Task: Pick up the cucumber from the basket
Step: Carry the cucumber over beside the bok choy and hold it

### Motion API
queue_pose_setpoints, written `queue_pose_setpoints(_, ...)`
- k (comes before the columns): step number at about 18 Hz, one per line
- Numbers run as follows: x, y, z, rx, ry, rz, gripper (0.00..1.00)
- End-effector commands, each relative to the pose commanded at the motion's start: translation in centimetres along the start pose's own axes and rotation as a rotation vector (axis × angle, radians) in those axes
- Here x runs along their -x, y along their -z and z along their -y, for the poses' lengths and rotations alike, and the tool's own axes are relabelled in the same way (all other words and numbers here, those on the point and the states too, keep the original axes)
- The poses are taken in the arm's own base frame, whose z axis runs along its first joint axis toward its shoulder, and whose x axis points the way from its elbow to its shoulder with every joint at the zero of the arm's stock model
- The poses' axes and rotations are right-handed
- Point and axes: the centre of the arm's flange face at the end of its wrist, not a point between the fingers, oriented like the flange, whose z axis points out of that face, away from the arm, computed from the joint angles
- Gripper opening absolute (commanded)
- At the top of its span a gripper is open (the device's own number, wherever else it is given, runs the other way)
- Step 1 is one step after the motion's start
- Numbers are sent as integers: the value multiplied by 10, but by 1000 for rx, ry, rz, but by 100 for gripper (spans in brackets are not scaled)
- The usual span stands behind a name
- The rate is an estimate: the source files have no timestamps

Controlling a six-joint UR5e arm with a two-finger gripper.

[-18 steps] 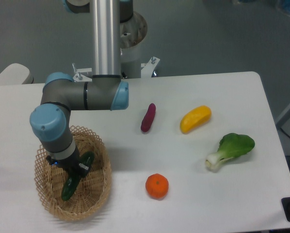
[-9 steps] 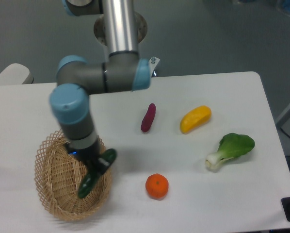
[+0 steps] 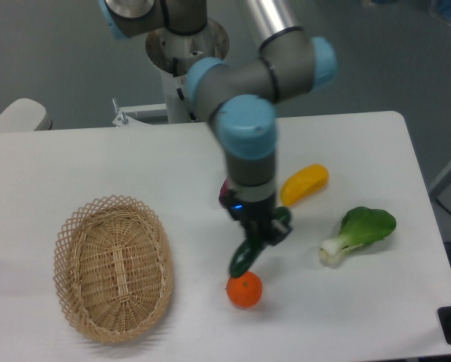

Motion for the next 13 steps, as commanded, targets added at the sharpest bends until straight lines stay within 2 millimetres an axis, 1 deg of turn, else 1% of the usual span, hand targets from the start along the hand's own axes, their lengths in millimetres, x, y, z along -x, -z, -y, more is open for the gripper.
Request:
queue_pose_setpoints(1,5,-1,-7,2,-6,-1,14)
queue_pose_setpoints(4,13,-2,-18,6,-33,-2,14)
queue_pose_setpoints(8,16,-14,-19,11,-48,-17,14)
queue_pose_setpoints(13,19,-13,-22,8,-42,-14,14)
